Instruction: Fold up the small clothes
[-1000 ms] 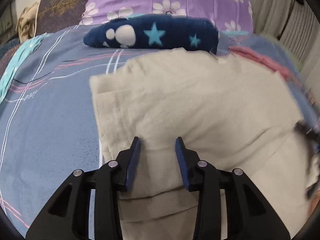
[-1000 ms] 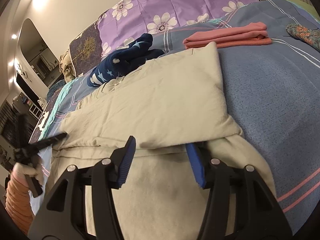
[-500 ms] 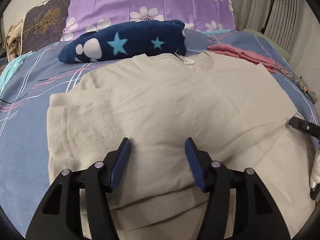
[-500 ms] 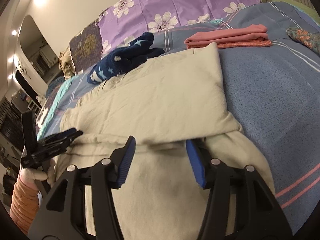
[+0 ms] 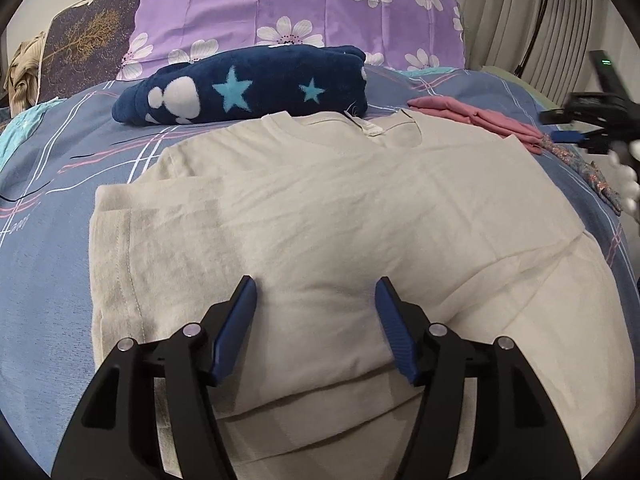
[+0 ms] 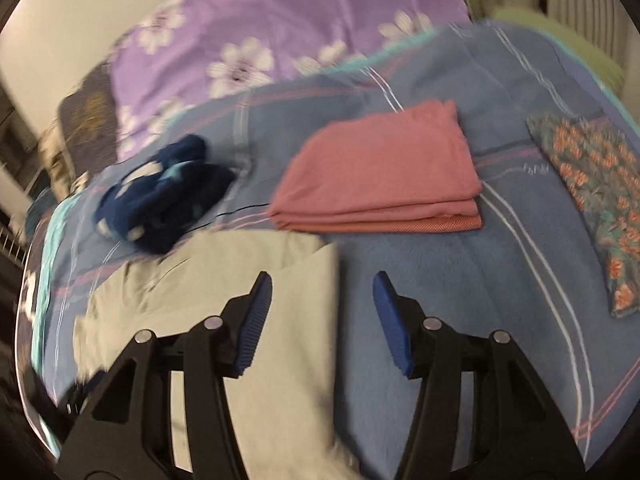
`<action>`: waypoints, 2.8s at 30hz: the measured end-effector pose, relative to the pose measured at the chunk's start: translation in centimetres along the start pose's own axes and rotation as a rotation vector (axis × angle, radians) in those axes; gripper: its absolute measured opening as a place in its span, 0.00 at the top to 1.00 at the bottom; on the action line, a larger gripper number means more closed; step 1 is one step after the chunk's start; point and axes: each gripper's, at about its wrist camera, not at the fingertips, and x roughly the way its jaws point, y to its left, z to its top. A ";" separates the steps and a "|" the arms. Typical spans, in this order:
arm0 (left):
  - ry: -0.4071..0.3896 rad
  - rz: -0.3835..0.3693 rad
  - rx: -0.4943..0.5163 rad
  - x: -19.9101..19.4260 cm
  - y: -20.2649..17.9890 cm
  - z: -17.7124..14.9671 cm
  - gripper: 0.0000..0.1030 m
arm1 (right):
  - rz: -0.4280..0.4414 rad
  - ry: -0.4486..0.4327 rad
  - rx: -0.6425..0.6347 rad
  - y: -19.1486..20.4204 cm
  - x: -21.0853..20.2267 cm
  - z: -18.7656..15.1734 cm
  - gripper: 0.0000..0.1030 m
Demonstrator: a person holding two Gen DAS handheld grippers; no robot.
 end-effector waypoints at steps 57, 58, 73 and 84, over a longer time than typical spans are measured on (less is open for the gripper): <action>0.055 -0.121 -0.092 -13.5 2.1 -14.4 0.29 | 0.102 -0.060 -0.350 -1.4 -6.7 -22.1 0.54; 0.061 -0.144 -0.099 -13.9 2.0 -15.2 0.29 | 0.109 -0.049 -0.331 -2.6 -7.5 -23.0 0.54; 0.078 -0.232 -0.112 -19.4 -0.3 -22.2 0.71 | 0.309 0.034 -0.146 -14.1 -16.0 -32.5 0.71; 0.113 -0.290 -0.140 -20.6 -1.0 -24.8 0.59 | 0.421 0.082 -0.168 -14.5 -18.0 -35.5 0.59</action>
